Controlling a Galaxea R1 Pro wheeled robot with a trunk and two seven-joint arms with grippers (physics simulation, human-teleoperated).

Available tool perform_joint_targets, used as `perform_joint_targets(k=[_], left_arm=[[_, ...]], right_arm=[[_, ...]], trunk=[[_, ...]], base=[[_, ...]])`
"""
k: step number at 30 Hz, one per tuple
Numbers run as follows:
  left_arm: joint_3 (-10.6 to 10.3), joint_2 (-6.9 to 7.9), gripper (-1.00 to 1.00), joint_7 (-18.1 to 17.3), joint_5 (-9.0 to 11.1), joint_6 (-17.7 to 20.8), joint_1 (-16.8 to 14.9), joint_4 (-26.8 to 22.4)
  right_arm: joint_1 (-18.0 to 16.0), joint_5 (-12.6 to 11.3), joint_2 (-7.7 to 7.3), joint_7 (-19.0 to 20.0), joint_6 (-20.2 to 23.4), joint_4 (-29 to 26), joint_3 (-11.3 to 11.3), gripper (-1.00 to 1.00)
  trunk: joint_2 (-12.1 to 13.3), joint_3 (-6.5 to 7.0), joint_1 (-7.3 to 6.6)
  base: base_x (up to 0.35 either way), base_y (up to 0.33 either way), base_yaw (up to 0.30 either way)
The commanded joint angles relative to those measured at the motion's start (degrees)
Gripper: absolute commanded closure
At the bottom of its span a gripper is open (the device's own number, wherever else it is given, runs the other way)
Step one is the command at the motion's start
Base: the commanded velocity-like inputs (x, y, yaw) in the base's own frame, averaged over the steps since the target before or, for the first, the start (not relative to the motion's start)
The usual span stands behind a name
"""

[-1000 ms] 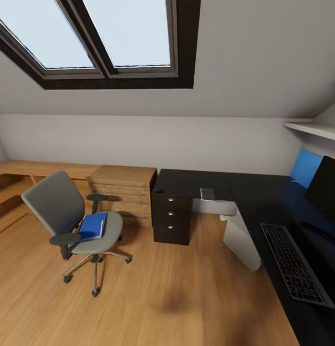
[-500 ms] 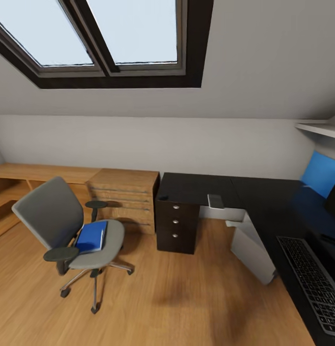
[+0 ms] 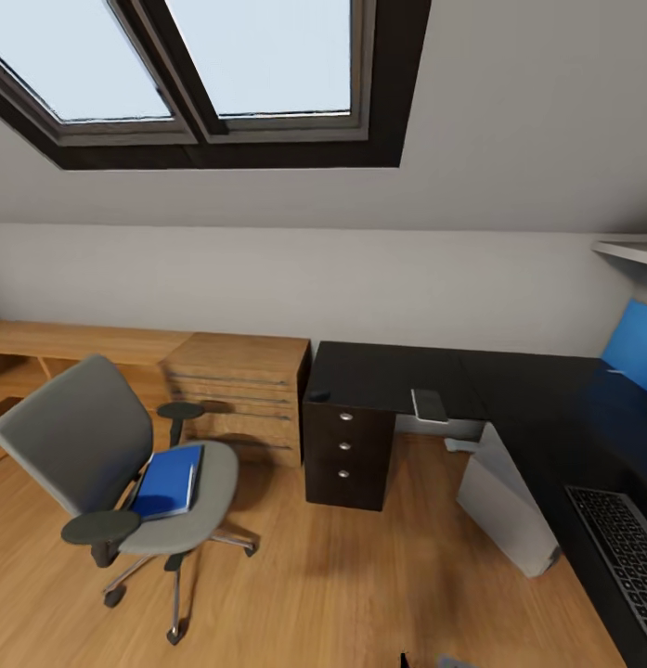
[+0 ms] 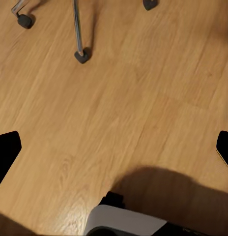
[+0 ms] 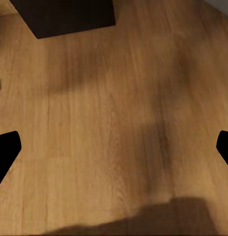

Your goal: In the bedroom, organize the workspace by keeping the computer under the desk, ensuring the monitor is on the desk, placing the keyboard on the desk next to the monitor, placing the mouse on the desk next to the keyboard, moving the folder from the swivel chair onto the desk next to the mouse, stacking the notebook on top of the folder with the pen on top of the notebook, and positioning the swivel chair next to the desk.

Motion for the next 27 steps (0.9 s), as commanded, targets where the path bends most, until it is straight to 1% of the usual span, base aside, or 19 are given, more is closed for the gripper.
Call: perform_joint_targets(k=[1, 2, 4, 6, 7, 8, 9, 14, 15, 16, 22, 27], left_arm=[[-0.6, -0.02, -1.0, 0.3, 0.6, -0.4, -0.1, 0.0], [-0.7, -0.18, -1.0, 0.3, 0.6, -0.4, -0.1, 0.1], [-0.7, -0.71, -1.0, 0.3, 0.5, -0.4, -0.1, 0.7], [-0.8, -1.31, -1.0, 0.3, 0.2, -0.4, -0.1, 1.6], [-0.7, -1.41, -1.0, 0.3, 0.1, -0.4, -0.1, 1.7], [-0.7, -1.65, -1.0, 0.3, -0.2, -0.5, -0.1, 2.1], [-0.7, -1.73, -1.0, 0.3, -0.3, -0.5, -0.1, 2.2], [-0.7, -1.8, -1.0, 0.3, -0.5, -0.6, -0.1, 2.3], [-0.7, -1.81, -1.0, 0.3, -0.5, -0.7, -0.1, 2.3], [-0.6, -1.81, -1.0, 0.3, -0.5, -1.8, -0.1, 2.4], [-0.6, -1.86, -1.0, 0.3, -0.5, -2.3, -0.1, 2.4], [-0.7, -1.82, -1.0, 0.3, -0.4, -2.3, -0.1, 2.4]], right_arm=[[0.0, -0.4, -0.59, -0.4, -0.4, -0.8, 0.5, -1.0], [0.0, -0.4, -0.94, -0.3, -0.9, -0.6, 0.5, -1.0], [0.0, -0.4, -1.09, -0.3, -2.9, 0.6, 0.6, -1.0], [0.0, -0.1, -1.01, -0.1, -6.9, 2.4, 0.8, -1.0], [0.0, -0.1, -1.0, -0.1, -7.9, 2.8, 0.9, -1.0], [0.0, 0.0, -1.0, 0.0, -10.8, 4.4, 1.0, -1.0], [0.0, 0.1, -1.06, 0.0, -11.8, 5.1, 1.1, -1.0], [0.0, 0.1, -0.99, 0.0, -13.0, 5.7, 1.1, -1.0], [0.0, 0.2, -0.97, 0.0, -13.0, 5.8, 1.1, -1.0], [0.0, 0.3, -1.0, 0.1, -13.1, 5.8, 1.2, -1.0], [0.0, 1.8, -0.96, 0.0, -13.1, 5.9, 1.0, -1.0], [0.0, 1.9, -0.95, -0.1, -13.1, 5.9, 1.0, -1.0]], trunk=[[-0.1, -0.11, 0.06], [-0.1, -0.11, 0.06], [-0.1, -0.11, 0.06], [-0.1, -0.11, 0.06], [-0.1, -0.11, 0.06], [-0.1, -0.11, 0.06], [-0.1, -0.11, 0.06], [-0.1, -0.11, 0.06], [0.3, 0.07, -0.16], [0.7, 0.25, -0.38], [3.1, 1.33, -1.7], [5.1, 2.23, -2.8]], base=[[0.315, 0.001, 0.0], [0.316, 0.0, 0.0], [0.317, 0.0, 0.0], [0.318, 0.0, 0.0], [0.318, 0.0, 0.0], [0.318, 0.0, 0.0], [0.318, 0.0, 0.0], [0.308, 0.0, 0.0], [0.27, 0.0, 0.0], [0.25, 0.0, 0.0], [0.245, 0.0, 0.0], [0.088, 0.0, 0.0]])
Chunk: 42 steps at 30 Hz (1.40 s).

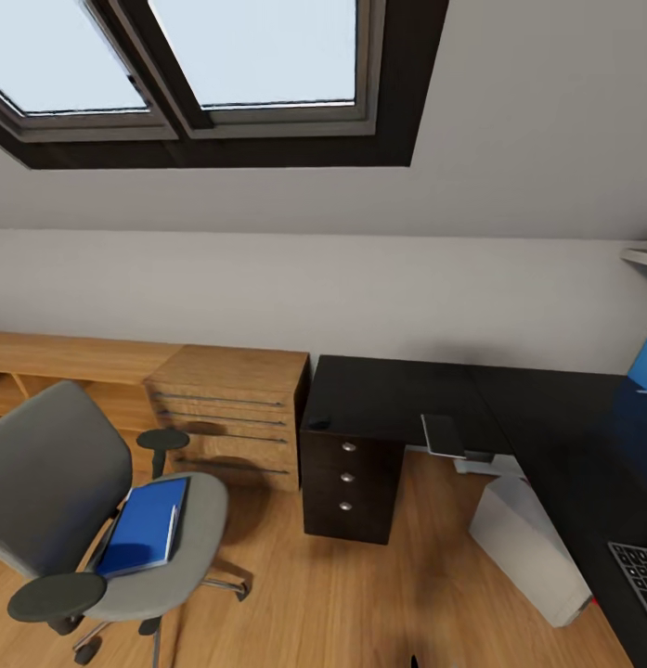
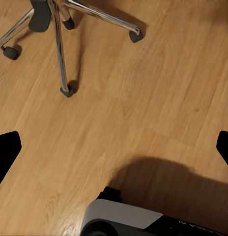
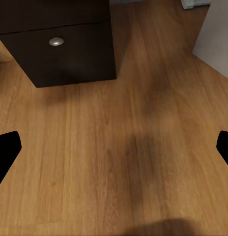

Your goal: In the bedroom, organize the workspace by keeping the computer under the desk, ensuring the monitor is on the desk, placing the keyboard on the desk next to the monitor, placing the mouse on the desk next to the keyboard, moving the folder from the swivel chair onto the desk next to the mouse, stacking the notebook on top of the folder with the pen on top of the notebook, and positioning the swivel chair next to the desk.

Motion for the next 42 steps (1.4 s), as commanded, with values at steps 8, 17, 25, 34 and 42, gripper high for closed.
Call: perform_joint_targets(k=[8, 17, 25, 34, 42], left_arm=[[-0.5, -0.21, -1.0, 0.5, 0.6, -0.3, -0.1, -0.1], [0.6, -1.34, -1.0, 2.4, -2.8, 18.7, -0.1, -28.4], [12.1, -2.1, -1.0, 3.4, -3.9, 30.1, -4.5, -39.3], [14.8, 0.84, -1.0, 3.1, -4.0, 29.9, -5.0, -39.4], [14.5, 0.86, -1.0, 3.1, -4.1, 29.6, -5.0, -34.7]], right_arm=[[-0.1, -0.1, -0.08, -0.4, -0.1, 0.0, 0.5, -1.0], [-0.3, -0.1, -0.63, -2.1, 0.9, -7.8, 0.4, -1.0], [-15.4, -0.9, -3.97, -9.0, 42.7, -29.7, -0.1, -1.0], [-18.3, -1.8, -3.11, -9.0, 45.9, -30.4, 0.2, -1.0], [-18.2, -1.4, -2.06, -8.9, 45.8, -30.6, 0.3, -1.0]], trunk=[[1.5, 0.59, -0.83], [1.5, 0.59, -0.83], [1.5, 0.59, -0.83], [1.5, 0.59, -0.83], [1.5, 0.59, -0.83]], base=[[0.009, 0.0, 0.0], [0.0, 0.0, 0.0], [0.0, 0.0, 0.0], [0.0, 0.0, 0.0], [0.143, -0.066, 0.02]])
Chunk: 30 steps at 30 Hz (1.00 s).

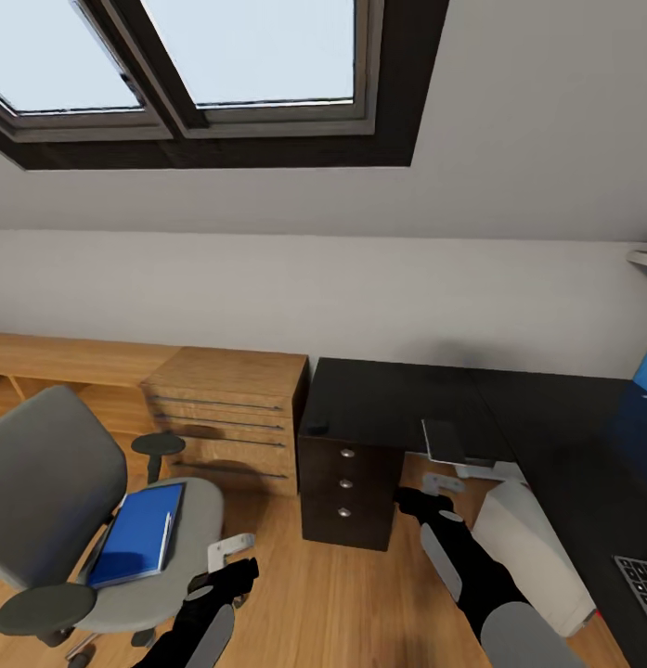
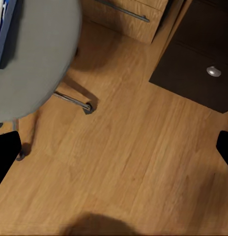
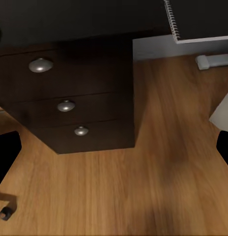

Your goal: In the bedroom, organize the workspace by keeping the computer under the desk, ensuring the monitor is on the desk, placing the keyboard on the desk next to the monitor, placing the mouse on the desk next to the keyboard, moving the folder from the swivel chair onto the desk next to the mouse, stacking the notebook on top of the folder with the pen on top of the notebook, and positioning the swivel chair next to the desk.

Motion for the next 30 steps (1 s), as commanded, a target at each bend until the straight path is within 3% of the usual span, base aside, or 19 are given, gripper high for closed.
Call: perform_joint_targets(k=[1, 10, 16, 19, 25, 30], left_arm=[[-0.1, 0.0, -1.0, 0.5, 0.4, 0.1, -0.1, 0.1], [-1.0, -0.09, -1.0, 0.5, 0.4, 0.1, -0.1, 0.6], [-1.4, -0.09, -1.0, 0.5, 0.4, 0.1, -0.1, 0.6], [-1.6, -0.12, -1.0, 0.5, 0.4, 0.1, -0.1, 0.6], [-3.8, -0.18, -1.0, 0.8, 0.4, 0.0, -0.1, 0.5], [-4.4, -0.18, -1.0, 0.8, 0.4, -0.2, -0.1, 0.3]], right_arm=[[0.0, -0.5, -0.05, -0.5, 0.2, -0.1, 0.3, -1.0], [0.0, -0.3, -0.02, -0.3, 0.2, 0.2, 0.7, -1.0], [0.0, -0.3, -0.02, -0.3, 0.2, 0.2, 4.0, -1.0], [0.0, -0.3, -0.04, -0.3, 0.2, 0.2, 4.5, -1.0], [0.0, -0.3, -0.08, -0.2, 0.0, 0.9, 5.0, -1.0], [0.1, 0.3, 0.08, -0.2, -0.2, 2.3, 5.4, -1.0]], trunk=[[-0.1, -0.13, 0.07], [-0.1, -0.13, 0.07], [-0.1, -0.13, 0.07], [-0.1, -0.13, 0.07], [-0.1, -0.13, 0.07], [-0.1, -0.13, 0.07]], base=[[0.282, -0.132, 0.144], [0.293, -0.16, 0.248], [0.278, -0.178, 0.278], [0.232, -0.178, 0.279], [0.087, -0.073, 0.279], [0.01, -0.008, 0.279]])
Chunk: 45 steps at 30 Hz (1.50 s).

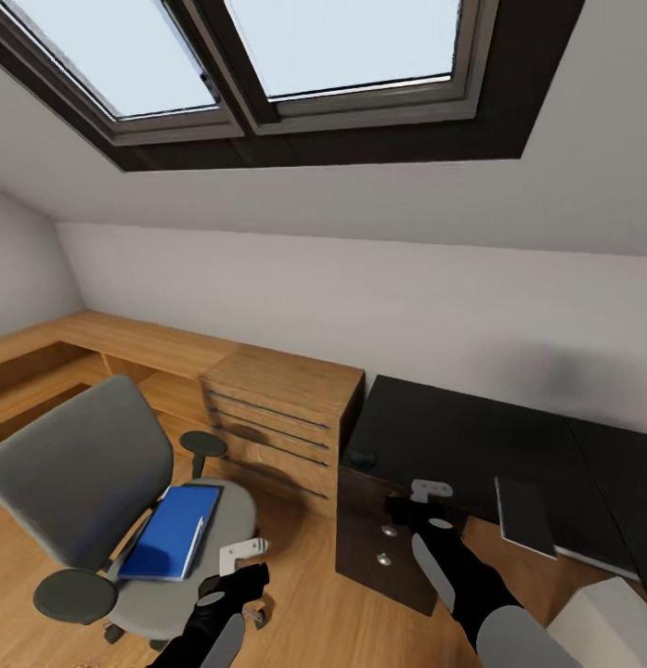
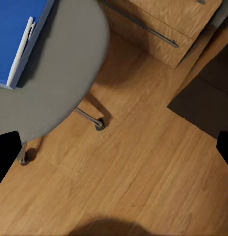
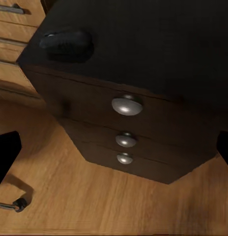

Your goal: In the bedroom, organize the workspace by keeping the computer under the desk, ensuring the monitor is on the desk, placing the keyboard on the desk next to the monitor, placing the mouse on the desk next to the keyboard, moving the folder from the swivel chair onto the desk next to the mouse, stacking the notebook on top of the folder with the pen on top of the notebook, and positioning the swivel chair next to the desk.

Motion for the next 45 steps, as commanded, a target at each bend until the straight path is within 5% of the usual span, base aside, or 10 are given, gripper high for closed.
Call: perform_joint_targets(k=[1, 3, 12, 19, 24, 29, 35, 36, 39, 45], left_arm=[[-0.1, 0.02, -1.0, 0.5, 0.4, 0.0, -0.1, -0.1], [-0.2, 0.02, -1.0, 0.4, 0.5, -0.6, -0.1, 0.0], [-0.3, 0.02, -1.0, 0.3, 0.5, -0.7, -0.1, -0.1], [-1.6, 0.08, -1.0, 0.1, 0.5, -1.8, -0.1, -1.5], [-1.7, 0.57, -1.0, 0.2, 0.7, -1.8, 0.0, -10.1], [-1.8, 1.96, -1.0, 0.2, 0.9, -1.6, 4.4, -20.4], [-1.8, 2.2, -1.0, 0.2, 0.8, -1.5, 8.9, -28.3], [-1.9, 2.21, -1.0, 0.2, 0.8, -1.5, 9.9, -29.5], [-1.8, 2.23, -1.0, 0.2, 0.8, -1.5, 10.3, -30.0], [-1.8, 2.65, -1.0, 0.3, 0.9, -1.3, 10.6, -30.1]], right_arm=[[0.0, -0.4, -0.04, -0.5, 0.2, -0.1, 0.4, -1.0], [0.0, 0.0, -0.05, -0.5, 0.2, 0.1, 2.2, -1.0], [0.0, 0.1, -0.15, -0.5, -3.3, 1.0, 2.6, -1.0], [-0.1, 2.6, -0.11, -0.5, -5.9, 3.1, 3.7, -1.0], [-0.1, 3.4, -0.09, -0.5, -9.3, 6.1, 4.2, -1.0], [-0.4, 3.4, 0.06, -0.4, -9.2, 8.3, 4.1, -1.0], [-7.8, 3.3, 0.04, -0.2, -5.4, 16.3, 4.1, -1.0], [-11.9, 3.1, 0.04, 0.5, -4.6, 20.5, 4.1, -1.0], [-14.1, 2.9, 0.11, 1.0, -4.3, 22.9, 4.0, -1.0], [-15.7, 2.7, 5.26, 0.9, -3.9, 25.7, 3.9, -1.0]], trunk=[[-0.1, -0.13, 0.04], [-0.1, -0.13, 0.04], [-0.1, -0.13, 0.04], [-0.1, -0.13, 0.04], [-0.1, -0.13, 0.04], [-0.1, -0.13, 0.04], [-0.1, -0.13, 0.04], [-0.1, -0.13, 0.04], [-0.1, -0.13, 0.04], [-0.1, -0.13, 0.04]], base=[[0.001, -0.001, 0.279], [0.125, 0.0, 0.276], [0.251, 0.0, 0.084], [0.286, 0.0, 0.003], [0.281, 0.0, 0.0], [0.101, 0.0, 0.0], [0.006, 0.0, 0.0], [0.0, 0.0, 0.0], [0.0, 0.0, 0.0], [0.057, 0.0, 0.0]])
